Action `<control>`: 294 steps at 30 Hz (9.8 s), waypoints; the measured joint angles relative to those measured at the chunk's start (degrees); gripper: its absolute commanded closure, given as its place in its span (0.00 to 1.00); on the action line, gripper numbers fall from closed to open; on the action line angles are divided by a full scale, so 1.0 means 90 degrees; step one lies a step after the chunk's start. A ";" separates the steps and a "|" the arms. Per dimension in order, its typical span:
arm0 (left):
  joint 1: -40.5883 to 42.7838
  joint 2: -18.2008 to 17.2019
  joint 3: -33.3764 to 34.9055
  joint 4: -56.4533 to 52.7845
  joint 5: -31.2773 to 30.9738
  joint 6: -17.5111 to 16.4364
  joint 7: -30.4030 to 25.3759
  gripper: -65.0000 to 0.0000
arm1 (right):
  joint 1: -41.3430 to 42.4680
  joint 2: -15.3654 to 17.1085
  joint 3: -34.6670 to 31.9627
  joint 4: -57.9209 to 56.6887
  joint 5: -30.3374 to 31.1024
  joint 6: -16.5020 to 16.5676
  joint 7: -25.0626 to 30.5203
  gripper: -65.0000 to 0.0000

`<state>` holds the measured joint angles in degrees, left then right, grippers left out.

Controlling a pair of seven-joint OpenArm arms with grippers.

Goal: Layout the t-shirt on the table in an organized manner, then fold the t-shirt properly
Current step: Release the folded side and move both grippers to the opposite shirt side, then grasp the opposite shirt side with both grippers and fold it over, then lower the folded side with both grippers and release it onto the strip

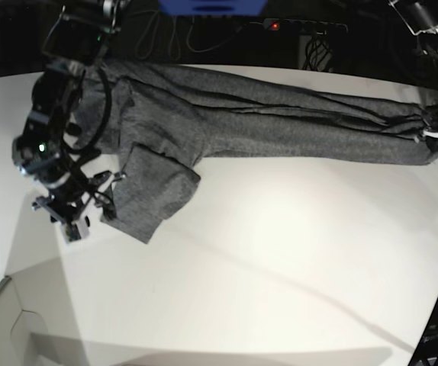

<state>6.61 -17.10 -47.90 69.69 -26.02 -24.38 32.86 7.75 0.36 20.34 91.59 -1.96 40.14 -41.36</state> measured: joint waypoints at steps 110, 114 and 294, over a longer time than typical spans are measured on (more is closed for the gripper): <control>0.1103 0.1698 0.0554 0.3563 -0.1739 0.0041 0.2040 0.44 | -0.1802 -0.0984 -0.4571 0.1858 -0.0078 -0.0015 0.0930 1.00; 0.1367 0.1727 0.1173 0.3580 -0.1955 0.0039 0.2059 0.44 | -0.1676 -0.0971 -0.4864 0.1846 -0.0073 -0.0012 0.0935 1.00; 0.0544 -0.0478 -0.1477 0.1892 -0.0578 -0.1749 0.2710 1.00 | -0.2283 -0.0168 -0.1260 0.0393 -0.0039 -0.0012 0.1797 0.48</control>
<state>11.51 -21.41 -61.19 86.72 -31.22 -40.12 57.25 -12.80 -1.15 8.99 95.13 -2.31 40.03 -25.19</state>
